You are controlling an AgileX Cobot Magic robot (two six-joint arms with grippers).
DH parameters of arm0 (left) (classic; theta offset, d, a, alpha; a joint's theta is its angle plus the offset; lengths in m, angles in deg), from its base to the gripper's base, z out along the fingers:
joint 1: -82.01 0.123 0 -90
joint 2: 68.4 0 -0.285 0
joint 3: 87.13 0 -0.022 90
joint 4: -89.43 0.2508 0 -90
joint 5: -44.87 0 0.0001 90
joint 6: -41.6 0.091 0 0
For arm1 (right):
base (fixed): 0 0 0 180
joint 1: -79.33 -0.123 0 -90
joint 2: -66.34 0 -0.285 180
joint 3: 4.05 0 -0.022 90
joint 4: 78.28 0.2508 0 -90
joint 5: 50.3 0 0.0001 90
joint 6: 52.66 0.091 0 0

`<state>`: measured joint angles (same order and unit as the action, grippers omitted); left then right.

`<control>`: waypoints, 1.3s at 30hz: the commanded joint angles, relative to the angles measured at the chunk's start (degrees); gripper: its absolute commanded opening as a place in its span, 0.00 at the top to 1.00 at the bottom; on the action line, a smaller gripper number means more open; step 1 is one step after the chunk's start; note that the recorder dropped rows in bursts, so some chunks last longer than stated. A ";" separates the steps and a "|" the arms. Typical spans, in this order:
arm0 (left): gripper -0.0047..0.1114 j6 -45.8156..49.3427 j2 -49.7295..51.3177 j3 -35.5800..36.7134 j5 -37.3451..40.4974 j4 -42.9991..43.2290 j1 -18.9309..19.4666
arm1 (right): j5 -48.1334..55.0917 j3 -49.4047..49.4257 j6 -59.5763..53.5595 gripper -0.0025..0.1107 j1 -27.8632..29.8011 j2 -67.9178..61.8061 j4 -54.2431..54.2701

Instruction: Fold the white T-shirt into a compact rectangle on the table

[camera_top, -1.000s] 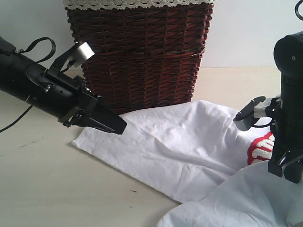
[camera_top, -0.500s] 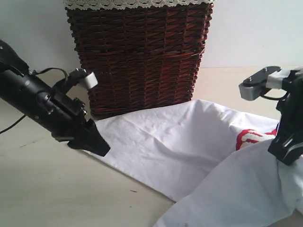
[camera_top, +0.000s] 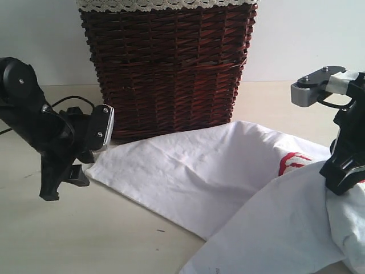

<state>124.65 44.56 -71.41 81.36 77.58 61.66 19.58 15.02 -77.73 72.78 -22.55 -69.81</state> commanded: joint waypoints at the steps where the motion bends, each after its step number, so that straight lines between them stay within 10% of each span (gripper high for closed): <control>1: 0.54 5.15 2.52 0.14 -5.41 -1.00 -0.80 | 0.08 -0.10 -0.78 0.98 0.22 0.51 0.57; 21: 0.55 6.67 10.58 0.14 -16.04 -5.15 -0.80 | -1.02 -0.10 -1.84 0.98 0.22 0.51 2.04; 30: 0.96 2.53 13.10 0.14 -18.96 -5.56 -0.80 | -1.53 -0.10 -1.96 0.98 0.22 0.51 2.69; 39: 0.96 -2.98 7.05 0.14 -14.85 -5.32 -0.80 | -3.33 -0.10 -2.80 0.98 0.22 0.51 1.84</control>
<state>123.44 54.77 -71.69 63.17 72.42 61.14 17.90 15.02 -79.88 72.78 -22.55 -67.63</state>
